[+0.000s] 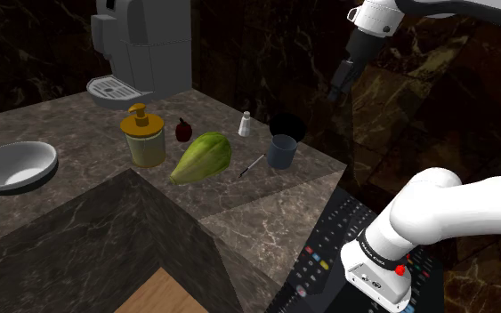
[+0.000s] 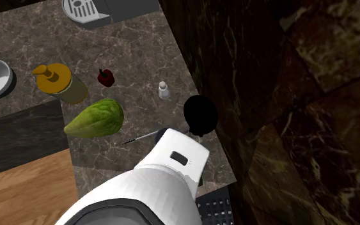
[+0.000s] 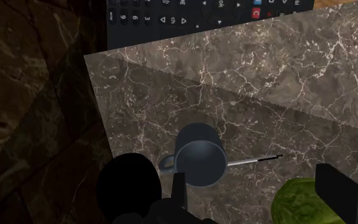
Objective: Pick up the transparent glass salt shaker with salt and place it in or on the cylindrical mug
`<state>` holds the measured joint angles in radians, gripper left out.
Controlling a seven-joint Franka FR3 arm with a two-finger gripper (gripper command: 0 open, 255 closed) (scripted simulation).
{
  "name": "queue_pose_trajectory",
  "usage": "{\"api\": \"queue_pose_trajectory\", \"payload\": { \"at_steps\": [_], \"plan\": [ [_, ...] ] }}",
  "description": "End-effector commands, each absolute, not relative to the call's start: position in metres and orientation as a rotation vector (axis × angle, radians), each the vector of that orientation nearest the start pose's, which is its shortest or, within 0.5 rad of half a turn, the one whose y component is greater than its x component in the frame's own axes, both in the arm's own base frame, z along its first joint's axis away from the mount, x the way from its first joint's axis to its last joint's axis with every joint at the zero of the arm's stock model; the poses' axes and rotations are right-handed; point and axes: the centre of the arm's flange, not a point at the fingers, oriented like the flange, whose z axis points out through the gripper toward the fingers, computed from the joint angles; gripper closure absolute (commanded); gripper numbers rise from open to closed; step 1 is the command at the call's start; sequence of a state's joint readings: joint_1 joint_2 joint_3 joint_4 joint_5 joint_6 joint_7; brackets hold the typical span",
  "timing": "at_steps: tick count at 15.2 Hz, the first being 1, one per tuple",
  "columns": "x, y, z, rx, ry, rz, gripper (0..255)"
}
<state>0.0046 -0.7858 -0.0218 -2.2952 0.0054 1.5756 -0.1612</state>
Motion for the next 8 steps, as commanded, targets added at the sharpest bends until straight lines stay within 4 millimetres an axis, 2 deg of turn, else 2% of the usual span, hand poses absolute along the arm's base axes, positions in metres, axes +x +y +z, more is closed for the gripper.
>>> {"api": "queue_pose_trajectory", "payload": {
  "at_steps": [1,8],
  "plan": [
    [0.308,-0.007,0.620,-3.116,-0.234,-0.106,0],
    [0.373,0.005,0.560,-3.133,-0.128,-0.158,0]
  ]
}}
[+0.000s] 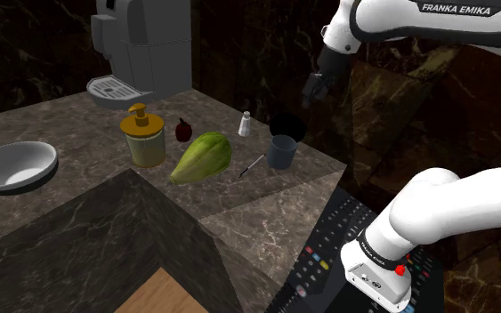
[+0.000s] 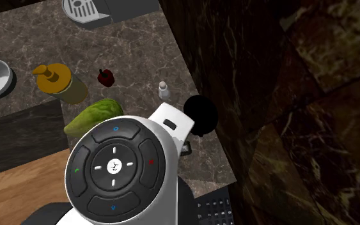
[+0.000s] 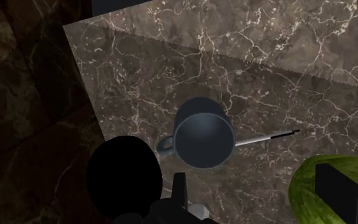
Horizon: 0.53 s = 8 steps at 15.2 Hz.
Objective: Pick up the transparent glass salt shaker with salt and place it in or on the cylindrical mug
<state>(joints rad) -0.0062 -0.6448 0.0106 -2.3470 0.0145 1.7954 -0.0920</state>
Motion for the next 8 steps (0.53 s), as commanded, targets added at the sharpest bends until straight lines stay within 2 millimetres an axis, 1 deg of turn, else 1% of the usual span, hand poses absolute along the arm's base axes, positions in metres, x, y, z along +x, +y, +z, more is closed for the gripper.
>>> {"api": "queue_pose_trajectory", "payload": {
  "at_steps": [1,8],
  "plan": [
    [0.383,0.006,0.552,-3.135,-0.112,-0.166,0],
    [0.451,0.012,0.495,-3.147,-0.004,-0.218,0]
  ]
}}
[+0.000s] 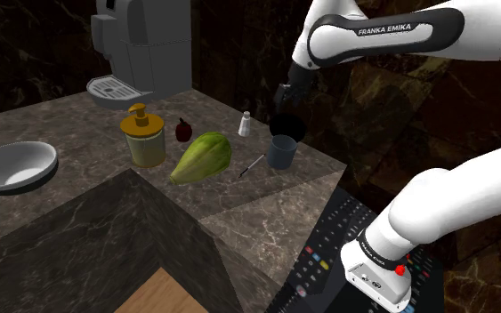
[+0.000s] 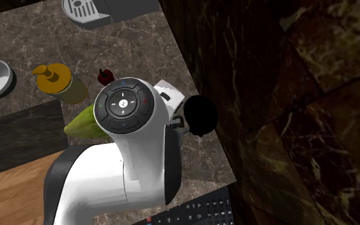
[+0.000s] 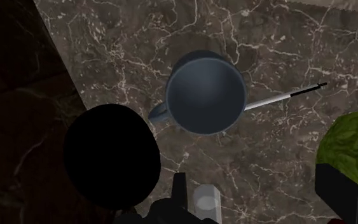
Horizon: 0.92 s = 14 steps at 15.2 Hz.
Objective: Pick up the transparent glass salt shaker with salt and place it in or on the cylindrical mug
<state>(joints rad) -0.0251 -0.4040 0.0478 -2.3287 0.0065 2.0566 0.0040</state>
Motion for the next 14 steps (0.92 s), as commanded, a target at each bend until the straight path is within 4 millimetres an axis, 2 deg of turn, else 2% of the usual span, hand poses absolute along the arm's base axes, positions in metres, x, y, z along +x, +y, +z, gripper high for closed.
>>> {"api": "queue_pose_trajectory", "payload": {
  "at_steps": [1,14],
  "plan": [
    [0.461,0.012,0.487,-3.148,0.011,-0.225,0],
    [0.593,0.008,0.389,-3.157,0.214,-0.323,0]
  ]
}}
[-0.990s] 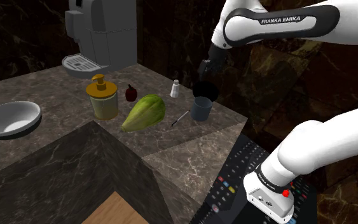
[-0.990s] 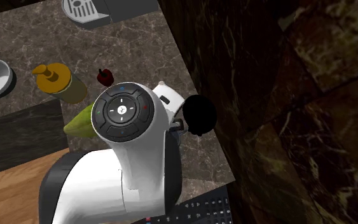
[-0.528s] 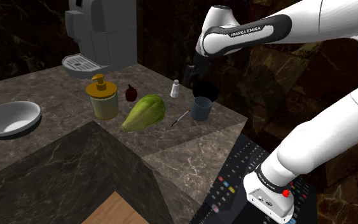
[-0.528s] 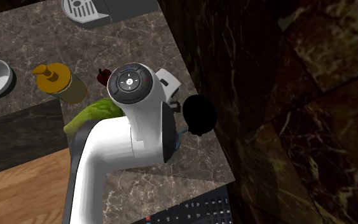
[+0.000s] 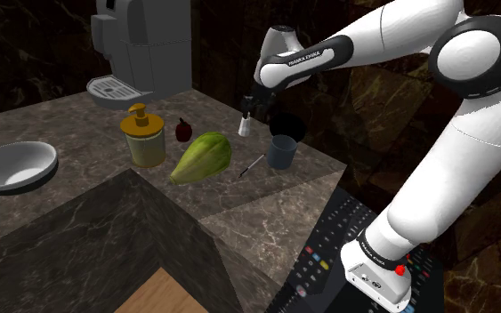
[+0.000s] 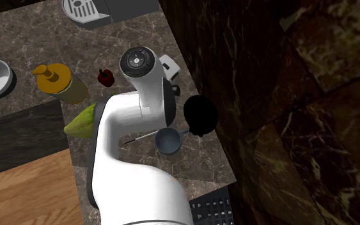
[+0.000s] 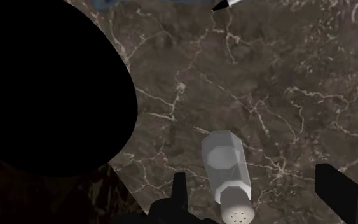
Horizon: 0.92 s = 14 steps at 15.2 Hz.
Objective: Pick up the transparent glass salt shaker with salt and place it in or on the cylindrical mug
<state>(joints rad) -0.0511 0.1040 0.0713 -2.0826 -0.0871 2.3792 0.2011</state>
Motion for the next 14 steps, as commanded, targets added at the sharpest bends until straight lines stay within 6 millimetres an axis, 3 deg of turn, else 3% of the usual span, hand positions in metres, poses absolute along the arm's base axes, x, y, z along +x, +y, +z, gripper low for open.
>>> {"api": "queue_pose_trajectory", "payload": {
  "at_steps": [1,2,9,14],
  "plan": [
    [0.603,0.007,0.381,-3.157,0.230,-0.331,0],
    [0.613,0.005,0.375,-3.157,0.245,-0.338,0],
    [0.621,0.003,0.338,-3.157,0.245,-0.338,0],
    [0.622,0.003,0.335,-3.157,0.245,-0.338,0]
  ]
}}
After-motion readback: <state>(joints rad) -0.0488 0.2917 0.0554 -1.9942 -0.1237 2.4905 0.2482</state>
